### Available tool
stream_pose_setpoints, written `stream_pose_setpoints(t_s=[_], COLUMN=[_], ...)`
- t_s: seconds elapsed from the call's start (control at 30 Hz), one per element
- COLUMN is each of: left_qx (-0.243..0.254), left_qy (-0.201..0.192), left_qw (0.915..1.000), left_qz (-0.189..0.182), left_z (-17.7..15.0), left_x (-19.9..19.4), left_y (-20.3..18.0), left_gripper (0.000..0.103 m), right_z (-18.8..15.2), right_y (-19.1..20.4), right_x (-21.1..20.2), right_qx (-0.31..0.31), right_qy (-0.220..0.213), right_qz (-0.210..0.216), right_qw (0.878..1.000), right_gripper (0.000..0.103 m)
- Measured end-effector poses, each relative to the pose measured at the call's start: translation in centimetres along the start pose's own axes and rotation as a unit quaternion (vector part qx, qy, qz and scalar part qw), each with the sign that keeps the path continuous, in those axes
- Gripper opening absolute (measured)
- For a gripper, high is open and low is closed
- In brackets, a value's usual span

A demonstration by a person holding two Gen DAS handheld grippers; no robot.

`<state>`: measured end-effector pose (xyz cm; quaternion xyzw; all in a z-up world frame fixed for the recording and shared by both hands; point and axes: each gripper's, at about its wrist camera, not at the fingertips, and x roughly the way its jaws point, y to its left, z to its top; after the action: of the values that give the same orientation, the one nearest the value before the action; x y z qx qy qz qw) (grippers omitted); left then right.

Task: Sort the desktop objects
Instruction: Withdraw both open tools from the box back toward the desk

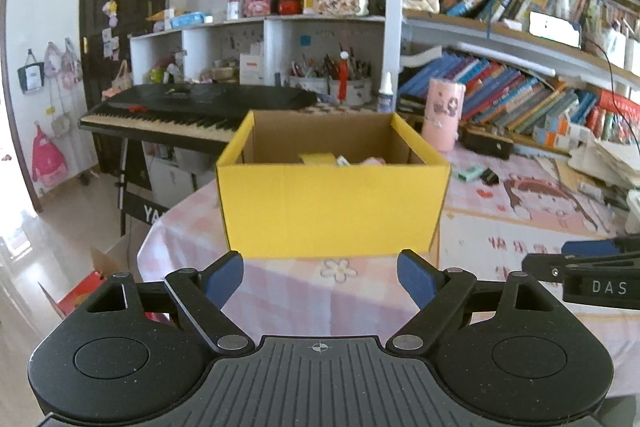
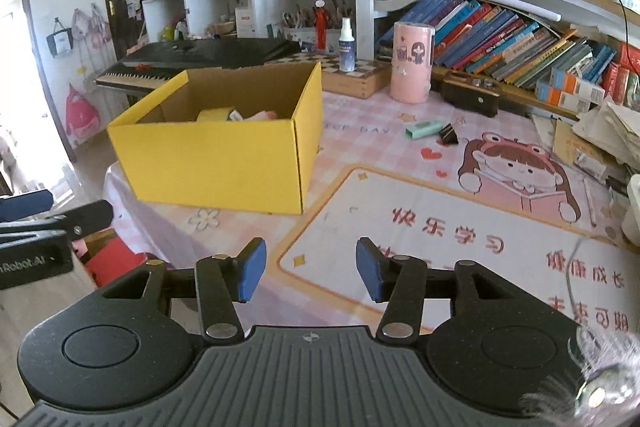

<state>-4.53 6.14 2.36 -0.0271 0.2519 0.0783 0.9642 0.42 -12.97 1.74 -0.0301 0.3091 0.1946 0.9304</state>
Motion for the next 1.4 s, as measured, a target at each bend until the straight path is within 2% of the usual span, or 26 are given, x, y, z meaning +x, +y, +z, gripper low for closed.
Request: stream_pose_setpoints(t_s=[0.3, 0.53, 0.87, 1.07, 1.4], left_qx=[0.034, 0.036, 0.049, 0.056, 0.065], left_qy=[0.022, 0.030, 0.042, 0.046, 0.058], left_qw=[0.9990, 0.9982, 0.9957, 0.9940, 0.9910], left_qz=[-0.019, -0.036, -0.066, -0.081, -0.101], left_z=[-1.0, -1.4, -1.4, -1.1, -0.5], left_x=[-0.5, -0.6, 0.5, 1.5, 3.5], left_y=[-1.0, -1.4, -2.6, -4.1, -7.7], left_gripper=[0.087, 0.092, 0.093, 0.094, 0.095], right_z=[-1.5, -2.4, -2.8, -2.9, -2.5], right_y=[0.6, 0.4, -0.8, -2.0, -5.7], right_x=[-0.9, -1.5, -1.5, -1.2, -0.6], right_qx=[0.011, 0.015, 0.029, 0.035, 0.044], right_qy=[0.018, 0.027, 0.037, 0.044, 0.056], right_qz=[-0.015, -0.032, -0.054, -0.064, -0.079], right_qw=[1.000, 0.999, 0.997, 0.996, 0.994], right_gripper=[0.060, 0.066, 0.073, 0.079, 0.081])
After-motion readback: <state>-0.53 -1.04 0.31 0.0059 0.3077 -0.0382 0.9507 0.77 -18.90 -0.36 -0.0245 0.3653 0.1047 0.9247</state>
